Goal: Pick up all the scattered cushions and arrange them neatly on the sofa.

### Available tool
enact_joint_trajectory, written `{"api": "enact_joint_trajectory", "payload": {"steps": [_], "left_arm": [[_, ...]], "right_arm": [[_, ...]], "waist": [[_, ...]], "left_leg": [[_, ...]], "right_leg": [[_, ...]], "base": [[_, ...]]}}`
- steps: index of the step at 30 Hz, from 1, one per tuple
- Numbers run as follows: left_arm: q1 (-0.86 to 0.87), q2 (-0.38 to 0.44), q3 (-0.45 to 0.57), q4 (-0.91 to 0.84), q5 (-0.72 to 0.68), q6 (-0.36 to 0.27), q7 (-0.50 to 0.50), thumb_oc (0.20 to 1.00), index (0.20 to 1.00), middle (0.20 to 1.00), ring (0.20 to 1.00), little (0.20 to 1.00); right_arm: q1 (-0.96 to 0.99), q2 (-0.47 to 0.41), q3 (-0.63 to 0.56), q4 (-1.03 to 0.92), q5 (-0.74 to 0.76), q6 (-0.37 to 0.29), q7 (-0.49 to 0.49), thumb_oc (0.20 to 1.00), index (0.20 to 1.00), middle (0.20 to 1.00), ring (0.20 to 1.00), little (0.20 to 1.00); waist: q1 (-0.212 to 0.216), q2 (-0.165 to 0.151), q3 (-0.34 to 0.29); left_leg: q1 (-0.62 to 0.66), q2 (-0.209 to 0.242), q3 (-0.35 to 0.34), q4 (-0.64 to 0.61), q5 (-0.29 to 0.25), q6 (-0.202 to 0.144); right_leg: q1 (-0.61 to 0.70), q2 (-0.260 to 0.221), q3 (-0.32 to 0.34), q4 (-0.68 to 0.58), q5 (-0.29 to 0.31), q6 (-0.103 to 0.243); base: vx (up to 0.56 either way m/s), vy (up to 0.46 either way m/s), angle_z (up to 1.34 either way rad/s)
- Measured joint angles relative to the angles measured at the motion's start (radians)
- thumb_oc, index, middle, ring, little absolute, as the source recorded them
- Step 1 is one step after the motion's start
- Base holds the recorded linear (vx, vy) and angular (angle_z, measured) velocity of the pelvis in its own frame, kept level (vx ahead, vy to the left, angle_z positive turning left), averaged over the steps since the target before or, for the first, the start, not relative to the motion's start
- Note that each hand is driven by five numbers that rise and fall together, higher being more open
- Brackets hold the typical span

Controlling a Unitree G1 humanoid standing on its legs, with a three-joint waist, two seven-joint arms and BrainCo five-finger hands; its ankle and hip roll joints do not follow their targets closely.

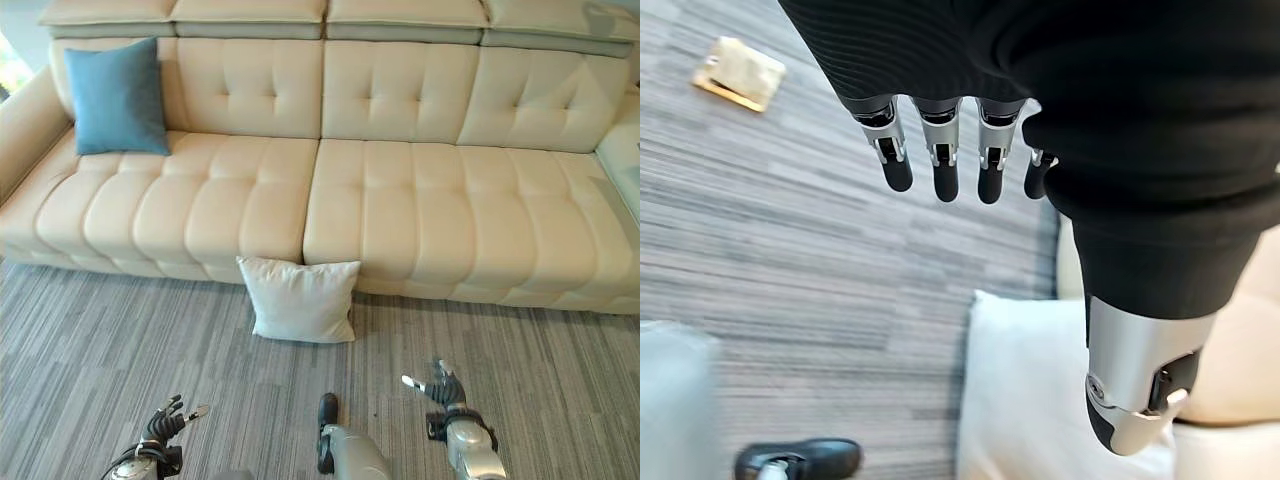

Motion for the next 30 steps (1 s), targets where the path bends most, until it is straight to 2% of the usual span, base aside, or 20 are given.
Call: {"api": "enact_joint_trajectory", "payload": {"steps": [1, 2, 3, 4, 6, 7, 10, 13, 14, 15, 16, 17, 19, 20, 22, 25, 26, 27, 28, 30], "left_arm": [[0.003, 0.003, -0.001, -0.003, 0.0, 0.0, -0.002, 1.0, 1.0, 1.0, 1.0, 1.0], [0.004, 0.004, -0.002, -0.003, 0.0, 0.001, -0.002, 1.0, 1.0, 1.0, 1.0, 1.0], [-0.005, 0.006, -0.003, -0.008, 0.0, 0.0, -0.004, 1.0, 1.0, 1.0, 1.0, 1.0], [-0.004, 0.006, -0.003, -0.012, 0.0, 0.0, -0.004, 1.0, 1.0, 1.0, 1.0, 1.0], [-0.007, 0.009, -0.003, -0.012, 0.0, 0.0, -0.004, 1.0, 1.0, 1.0, 1.0, 1.0], [-0.008, 0.009, -0.003, -0.014, 0.0, -0.001, -0.004, 1.0, 1.0, 1.0, 1.0, 1.0], [-0.006, 0.009, -0.003, -0.008, 0.0, 0.001, -0.004, 1.0, 1.0, 1.0, 1.0, 1.0], [-0.013, 0.009, -0.003, 0.001, 0.001, 0.003, -0.004, 1.0, 1.0, 1.0, 1.0, 1.0], [-0.018, 0.007, -0.004, 0.012, 0.002, 0.009, -0.006, 1.0, 1.0, 1.0, 1.0, 1.0], [-0.015, 0.009, -0.004, 0.011, 0.003, 0.009, -0.009, 1.0, 1.0, 1.0, 1.0, 1.0], [-0.015, 0.016, -0.004, 0.006, 0.005, 0.008, -0.01, 1.0, 1.0, 1.0, 1.0, 1.0], [-0.04, 0.039, -0.003, -0.005, 0.005, 0.006, -0.01, 1.0, 1.0, 1.0, 1.0, 1.0], [-0.046, 0.059, -0.003, -0.023, 0.008, 0.006, -0.009, 1.0, 1.0, 1.0, 1.0, 1.0], [-0.046, 0.07, -0.002, -0.03, 0.01, 0.007, -0.008, 1.0, 1.0, 1.0, 1.0, 1.0], [-0.044, 0.087, 0.001, -0.032, 0.01, 0.006, -0.004, 1.0, 1.0, 1.0, 1.0, 1.0], [-0.049, 0.097, 0.01, -0.029, 0.009, 0.006, 0.005, 1.0, 1.0, 1.0, 1.0, 1.0], [-0.04, 0.099, 0.013, -0.024, 0.009, 0.003, 0.008, 1.0, 1.0, 1.0, 1.0, 1.0], [-0.046, 0.1, 0.022, 0.018, 0.009, 0.003, 0.014, 1.0, 1.0, 1.0, 1.0, 1.0], [-0.036, 0.098, 0.031, 0.011, 0.009, 0.005, 0.015, 1.0, 1.0, 1.0, 1.0, 1.0], [-0.034, 0.1, 0.031, -0.003, 0.009, 0.003, 0.016, 1.0, 1.0, 1.0, 1.0, 1.0]], "right_arm": [[0.002, -0.003, 0.002, 0.003, 0.005, 0.0, -0.001, 1.0, 1.0, 1.0, 1.0, 1.0], [0.008, -0.005, 0.002, 0.003, 0.005, -0.002, -0.004, 1.0, 1.0, 1.0, 1.0, 1.0], [0.021, -0.012, 0.002, 0.007, 0.005, 0.002, -0.007, 1.0, 1.0, 1.0, 1.0, 1.0], [0.025, -0.012, 0.003, 0.007, 0.005, 0.008, -0.007, 1.0, 1.0, 1.0, 1.0, 1.0], [0.03, -0.011, 0.006, 0.024, 0.005, 0.019, -0.012, 1.0, 1.0, 1.0, 1.0, 1.0], [0.031, -0.011, 0.006, 0.039, 0.005, 0.022, -0.017, 1.0, 1.0, 1.0, 1.0, 1.0], [0.031, -0.009, 0.007, 0.048, 0.005, 0.028, -0.024, 1.0, 1.0, 1.0, 1.0, 1.0], [0.031, -0.01, 0.001, 0.05, 0.003, 0.033, -0.027, 1.0, 1.0, 1.0, 1.0, 1.0], [0.018, 0.001, 0.002, 0.074, -0.004, 0.035, -0.026, 1.0, 1.0, 1.0, 1.0, 1.0], [0.013, 0.004, 0.003, 0.078, -0.01, 0.036, -0.025, 1.0, 1.0, 1.0, 1.0, 1.0], [0.015, 0.004, 0.006, 0.07, -0.014, 0.036, -0.024, 1.0, 1.0, 1.0, 1.0, 1.0], [0.021, 0.01, 0.011, 0.058, -0.016, 0.038, -0.018, 1.0, 1.0, 1.0, 1.0, 1.0], [0.024, 0.014, 0.011, 0.043, -0.017, 0.04, -0.016, 1.0, 1.0, 1.0, 1.0, 1.0], [0.022, 0.016, 0.012, 0.04, -0.017, 0.04, -0.016, 1.0, 1.0, 1.0, 1.0, 1.0], [0.023, 0.016, 0.016, 0.006, -0.024, 0.039, -0.015, 1.0, 1.0, 1.0, 1.0, 1.0], [0.02, 0.018, 0.025, -0.013, -0.035, 0.039, -0.008, 1.0, 1.0, 1.0, 1.0, 1.0], [0.021, 0.017, 0.04, -0.013, -0.035, 0.038, -0.006, 1.0, 1.0, 1.0, 1.0, 1.0], [0.02, 0.017, 0.046, -0.01, -0.035, 0.038, -0.005, 1.0, 1.0, 1.0, 1.0, 1.0], [0.021, 0.017, 0.046, -0.006, -0.036, 0.04, -0.005, 1.0, 1.0, 1.0, 1.0, 1.0], [0.017, 0.016, 0.047, 0.002, -0.036, 0.04, -0.006, 1.0, 1.0, 1.0, 1.0, 1.0]], "waist": [[0.004, -0.008, 0.003], [-0.001, -0.006, 0.001], [-0.011, -0.005, 0.005], [-0.01, -0.005, 0.005], [-0.01, -0.006, 0.004], [-0.009, -0.006, 0.007], [-0.005, -0.004, 0.007], [-0.007, -0.002, 0.006], [0.003, -0.001, 0.008], [0.005, 0.009, 0.006], [0.001, 0.021, 0.008], [-0.002, 0.008, 0.015], [-0.002, 0.008, 0.017], [0.002, 0.008, 0.019], [0.023, 0.012, 0.023], [0.023, 0.01, 0.045], [0.027, -0.006, 0.05], [0.024, -0.024, 0.05], [0.029, -0.033, 0.051], [0.041, -0.041, 0.055]], "left_leg": [[-0.047, -0.002, 0.016, -0.119, 0.004, -0.002], [-0.069, -0.002, 0.016, -0.186, 0.004, -0.003], [-0.106, -0.004, 0.019, -0.332, 0.035, -0.003], [-0.114, -0.006, 0.016, -0.391, 0.058, -0.005], [-0.119, -0.009, 0.009, -0.556, 0.142, -0.019], [-0.123, -0.006, 0.001, -0.588, 0.172, -0.018], [-0.141, -0.001, -0.01, -0.59, 0.215, -0.018], [-0.056, -0.026, -0.007, -0.645, 0.229, 0.012], [0.022, -0.062, 0.02, -0.685, 0.199, 0.071], [0.053, -0.075, 0.048, -0.708, 0.198, 0.11], [0.068, -0.078, 0.051, -0.722, 0.216, 0.137], [0.074, -0.092, 0.058, -0.713, 0.204, 0.156], [0.072, -0.099, 0.073, -0.704, 0.209, 0.181], [0.074, -0.106, 0.084, -0.697, 0.19, 0.208], [0.079, -0.12, 0.103, -0.698, 0.179, 0.194], [0.092, -0.128, 0.099, -0.712, 0.185, 0.194], [0.096, -0.143, 0.093, -0.714, 0.18, 0.19], [0.094, -0.164, 0.071, -0.71, 0.175, 0.192], [0.096, -0.173, 0.066, -0.71, 0.173, 0.194], [0.078, -0.175, 0.051, -0.676, 0.156, 0.185]], "right_leg": [[0.037, 0.001, -0.003, -0.027, 0.004, -0.01], [0.057, 0.003, -0.008, -0.051, -0.004, 0.0], [0.083, 0.01, -0.021, -0.072, 0.004, -0.015], [0.091, 0.016, -0.023, -0.075, 0.005, -0.017], [0.136, 0.029, -0.016, -0.116, -0.015, 0.016], [0.145, 0.037, -0.012, -0.117, -0.012, 0.01], [0.171, 0.053, 0.012, -0.13, -0.026, 0.021], [0.201, 0.057, 0.067, -0.136, -0.041, 0.04], [0.203, 0.044, 0.111, -0.095, -0.058, 0.061], [0.186, 0.044, 0.115, -0.056, -0.071, 0.079], [0.166, 0.045, 0.111, -0.005, -0.103, 0.102], [0.128, 0.022, 0.111, 0.084, -0.145, 0.104], [0.054, 0.0, 0.103, 0.223, -0.181, 0.127], [0.011, -0.039, 0.077, 0.307, -0.204, 0.131], [-0.066, -0.125, 0.055, 0.409, -0.241, 0.152], [-0.108, -0.154, 0.058, 0.366, -0.244, 0.173], [-0.129, -0.149, 0.054, 0.257, -0.219, 0.2], [-0.117, -0.142, 0.064, 0.121, -0.175, 0.207], [-0.114, -0.142, 0.061, 0.103, -0.139, 0.188], [-0.103, -0.142, 0.071, 0.081, -0.074, 0.182]], "base": [[0.26, 0.02, -0.23], [0.25, 0.04, -0.14], [0.24, 0.062, 0.0], [0.27, 0.082, -0.14], [0.26, 0.103, -0.16], [0.24, 0.135, -0.18], [0.22, 0.173, -0.29], [0.31, 0.381, -0.46], [0.21, 0.373, -0.68], [0.12, 0.278, -0.66], [0.1, 0.236, -0.2], [0.07, 0.208, -0.13], [0.07, 0.16, -0.14], [0.1, 0.122, -0.32], [0.1, 0.086, -0.37], [0.13, 0.021, 0.04], [0.18, -0.051, 0.46], [0.13, -0.048, 0.53], [0.04, -0.07, 0.54], [-0.01, -0.089, 0.27]]}}
